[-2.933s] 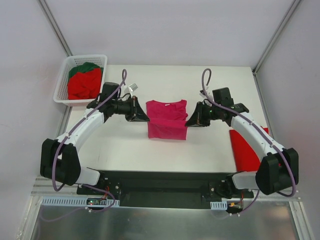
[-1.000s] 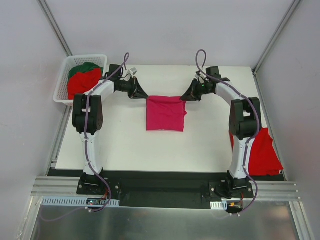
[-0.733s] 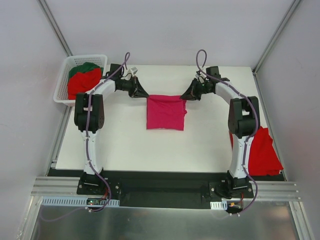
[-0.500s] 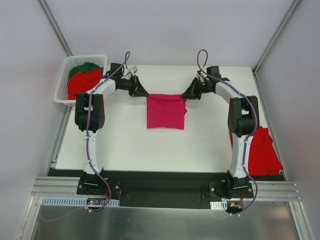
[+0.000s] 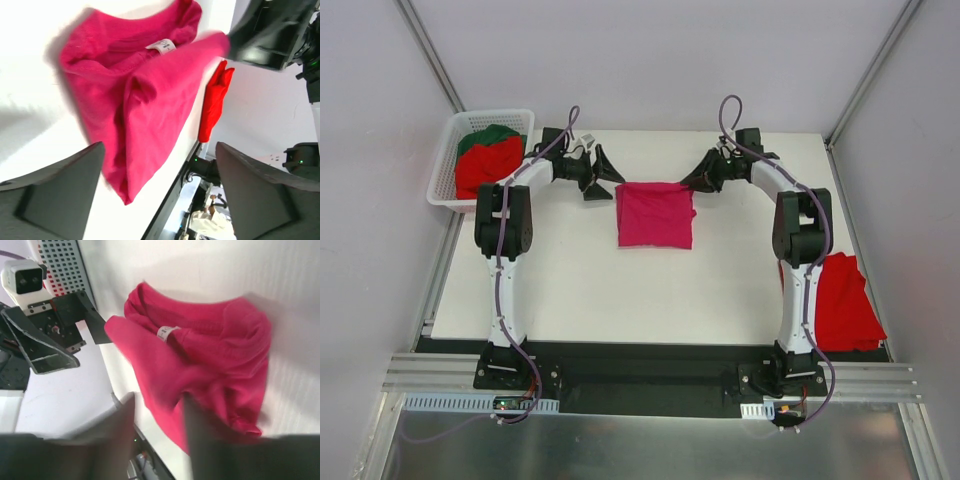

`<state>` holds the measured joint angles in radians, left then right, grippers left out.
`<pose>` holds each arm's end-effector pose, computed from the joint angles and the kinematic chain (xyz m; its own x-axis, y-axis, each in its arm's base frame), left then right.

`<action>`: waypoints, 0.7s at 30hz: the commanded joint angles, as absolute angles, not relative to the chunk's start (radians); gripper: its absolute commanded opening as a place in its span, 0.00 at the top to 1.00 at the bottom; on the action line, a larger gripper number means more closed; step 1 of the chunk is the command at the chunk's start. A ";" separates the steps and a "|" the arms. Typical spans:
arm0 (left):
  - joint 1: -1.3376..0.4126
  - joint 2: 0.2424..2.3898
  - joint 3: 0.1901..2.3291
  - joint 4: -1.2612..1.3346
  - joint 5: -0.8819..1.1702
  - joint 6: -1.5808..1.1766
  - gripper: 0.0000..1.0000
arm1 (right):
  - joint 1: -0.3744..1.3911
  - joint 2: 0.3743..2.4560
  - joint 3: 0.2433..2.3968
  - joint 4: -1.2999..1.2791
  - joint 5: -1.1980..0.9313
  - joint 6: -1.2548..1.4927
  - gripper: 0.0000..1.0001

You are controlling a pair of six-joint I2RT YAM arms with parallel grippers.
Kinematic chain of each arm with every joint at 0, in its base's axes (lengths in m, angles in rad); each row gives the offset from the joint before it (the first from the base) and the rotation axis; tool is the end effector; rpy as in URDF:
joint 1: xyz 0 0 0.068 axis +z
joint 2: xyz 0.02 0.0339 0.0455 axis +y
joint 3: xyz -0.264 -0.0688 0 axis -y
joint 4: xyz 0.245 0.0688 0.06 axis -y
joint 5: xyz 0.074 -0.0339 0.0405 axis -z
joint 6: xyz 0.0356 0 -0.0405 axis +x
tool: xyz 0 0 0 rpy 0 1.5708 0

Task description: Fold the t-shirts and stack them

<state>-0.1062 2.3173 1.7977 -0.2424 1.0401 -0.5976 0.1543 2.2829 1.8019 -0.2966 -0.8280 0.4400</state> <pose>0.5022 -0.0844 0.1742 -0.9468 -0.1855 -0.2631 0.1710 0.4026 -0.8993 0.4973 0.1039 0.1844 -0.8924 0.1527 -0.4246 -0.2680 0.5776 0.7711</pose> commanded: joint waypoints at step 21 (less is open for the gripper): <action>-0.126 2.072 1.488 -0.212 1.063 -0.514 0.01 | 0.167 1.885 1.349 -0.350 -0.638 0.186 0.04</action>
